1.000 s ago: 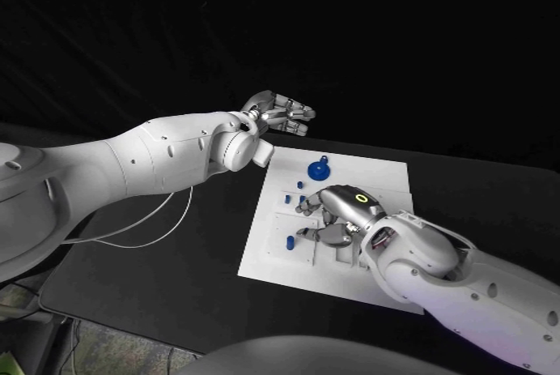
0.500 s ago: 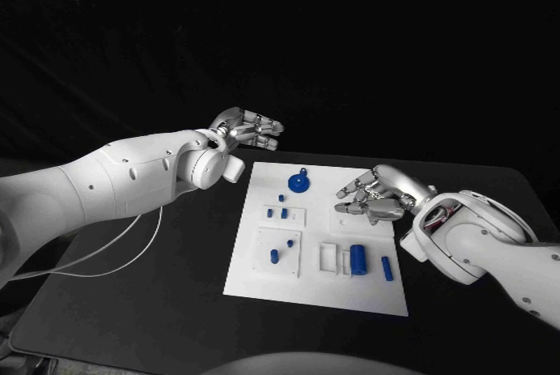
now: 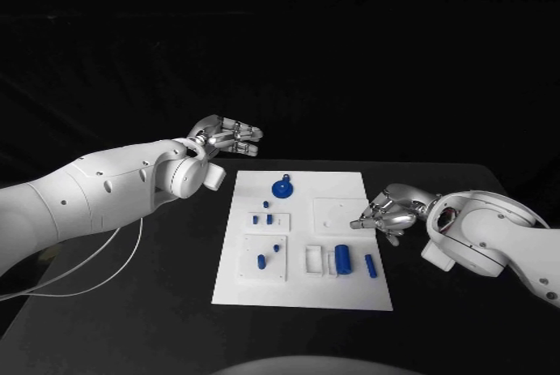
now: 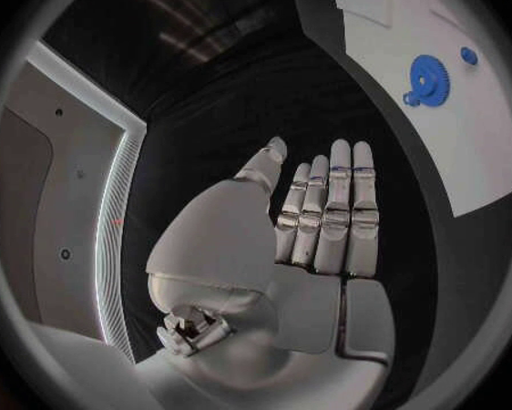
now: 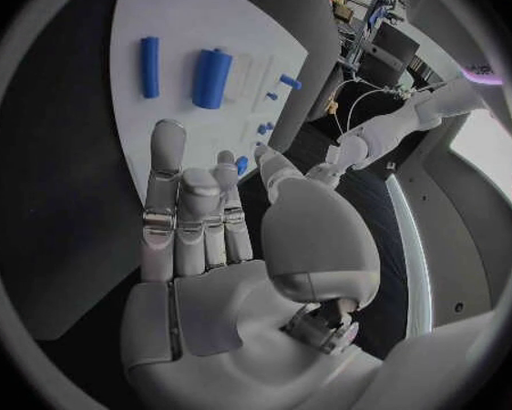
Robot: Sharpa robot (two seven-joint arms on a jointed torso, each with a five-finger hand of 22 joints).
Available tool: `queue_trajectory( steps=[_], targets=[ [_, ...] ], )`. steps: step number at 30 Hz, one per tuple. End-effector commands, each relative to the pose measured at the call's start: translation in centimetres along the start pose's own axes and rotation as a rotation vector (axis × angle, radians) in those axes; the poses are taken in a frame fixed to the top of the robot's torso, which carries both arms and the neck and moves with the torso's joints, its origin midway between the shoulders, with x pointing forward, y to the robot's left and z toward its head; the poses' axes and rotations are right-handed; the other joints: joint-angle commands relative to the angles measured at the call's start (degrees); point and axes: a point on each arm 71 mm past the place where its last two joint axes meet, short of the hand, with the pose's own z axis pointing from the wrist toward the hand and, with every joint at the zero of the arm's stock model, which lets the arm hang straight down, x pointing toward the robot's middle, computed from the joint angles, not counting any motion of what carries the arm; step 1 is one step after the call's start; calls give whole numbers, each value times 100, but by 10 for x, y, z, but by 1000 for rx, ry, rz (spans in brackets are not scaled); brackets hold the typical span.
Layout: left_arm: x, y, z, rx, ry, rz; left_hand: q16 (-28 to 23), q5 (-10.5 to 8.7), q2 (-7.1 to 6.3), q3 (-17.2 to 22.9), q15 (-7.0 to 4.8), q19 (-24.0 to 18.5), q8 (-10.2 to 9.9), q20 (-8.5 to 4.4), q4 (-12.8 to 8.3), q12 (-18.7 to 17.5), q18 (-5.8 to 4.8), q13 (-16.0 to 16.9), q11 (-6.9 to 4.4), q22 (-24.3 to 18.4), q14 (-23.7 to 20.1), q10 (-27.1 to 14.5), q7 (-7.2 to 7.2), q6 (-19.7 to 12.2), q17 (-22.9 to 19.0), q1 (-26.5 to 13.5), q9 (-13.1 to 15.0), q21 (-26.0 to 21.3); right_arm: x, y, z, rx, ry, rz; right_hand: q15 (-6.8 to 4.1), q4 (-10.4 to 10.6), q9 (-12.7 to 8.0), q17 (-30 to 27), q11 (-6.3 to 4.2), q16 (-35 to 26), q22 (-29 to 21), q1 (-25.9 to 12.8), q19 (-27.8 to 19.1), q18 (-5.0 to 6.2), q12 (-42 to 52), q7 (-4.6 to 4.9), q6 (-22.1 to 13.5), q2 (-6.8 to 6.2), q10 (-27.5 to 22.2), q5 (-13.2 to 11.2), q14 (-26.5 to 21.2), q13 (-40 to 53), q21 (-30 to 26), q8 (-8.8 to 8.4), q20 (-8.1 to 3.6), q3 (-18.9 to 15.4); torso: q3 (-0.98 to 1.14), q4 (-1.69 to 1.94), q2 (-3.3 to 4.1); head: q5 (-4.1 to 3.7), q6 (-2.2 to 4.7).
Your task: Assemble the parts on the task board
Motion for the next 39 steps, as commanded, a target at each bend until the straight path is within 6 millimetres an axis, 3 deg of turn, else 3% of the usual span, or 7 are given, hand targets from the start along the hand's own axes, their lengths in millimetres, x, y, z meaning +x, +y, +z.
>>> queue_trajectory(
  steps=[1, 9, 16, 19, 22, 28, 39],
  targets=[
    [1, 0, -1, 16, 4, -8, -20, -34, -22, 18, 8, -16, -10, -6, 8, -18, -42, 7, 4, -8, -8, -44, -21, -18, 7, -54, 2, 6, 11, -9, 0, 147, 136, 2, 14, -5, 114, 167, -5, 113, 57, -87, 205, -94, 99, 9, -70, 25, 103, 66, 56, 226, 51, 5, -19, -28, -17, -30, -31, -57, -44],
    [1, 0, -1, 20, 1, -10, -21, -48, -28, -5, 11, -18, -6, -1, 28, -17, -44, 7, 3, -12, -9, -36, -18, -34, 14, -94, 3, 3, 21, -11, 2, 225, 212, 0, 32, 112, 89, 429, 31, 318, 185, -383, 195, -65, 351, 62, -208, 37, 207, -299, 74, 568, 128, -3, -4, -46, -37, -18, -34, -105, -97],
    [3, 0, 0, 18, 4, -14, -22, -52, -31, -14, 12, -19, -5, 0, 31, -17, -45, 7, 4, -14, -11, -38, -18, -33, 17, -98, 4, 2, 33, -12, 6, 268, 259, -18, 57, 453, 33, 542, 60, 378, 307, -528, 194, -37, 347, 101, -325, -131, 224, -851, 87, 659, 193, 1, 23, 97, -37, -28, -31, -124, -119],
    [4, 0, 0, 18, 7, -16, -21, -50, -26, -26, 13, -18, -6, 1, 39, -16, -45, 8, 3, -17, -11, -36, -18, -36, 21, -102, 3, -1, 41, -13, 9, 283, 278, -27, 67, 548, 0, 572, 74, 381, 349, -504, 191, -22, 335, 126, -385, -174, 222, -868, 88, 684, 189, 3, 36, 104, -38, -31, -30, -129, -120],
    [5, 0, 1, 17, 9, -17, -21, -52, -25, -34, 13, -17, -7, 2, 44, -15, -45, 8, 4, -19, -12, -38, -17, -38, 24, -105, 3, -2, 48, -12, 12, 289, 295, -35, 72, 574, -15, 593, 80, 394, 375, -500, 196, -21, 337, 131, -411, -201, 227, -871, 93, 696, 202, -2, 38, 92, -22, -23, -17, -135, -126],
    [6, 0, 1, 12, 13, -20, -21, -52, -8, -46, 15, -14, -9, 3, 65, -16, -44, 8, 6, -23, -13, -43, -14, -49, 28, -119, 2, -4, 58, -9, 17, 291, 308, -39, 83, 717, -55, 626, 98, 395, 429, -461, 197, -9, 309, 154, -488, -304, 207, -861, 94, 707, 185, 1, 49, 5, -24, -19, -11, -143, -139],
    [7, 0, 1, 10, 17, -23, -21, -55, -11, -54, 16, -13, -6, 4, 71, -15, -44, 8, 7, -26, -15, -45, -14, -52, 29, -120, 3, -5, 65, -8, 27, 296, 285, -41, 102, 765, -117, 636, 127, 383, 448, -395, 203, 15, 297, 205, -665, -314, 192, -804, 96, 710, 140, -3, 67, -102, -27, -19, -9, -113, -167]
  ],
)
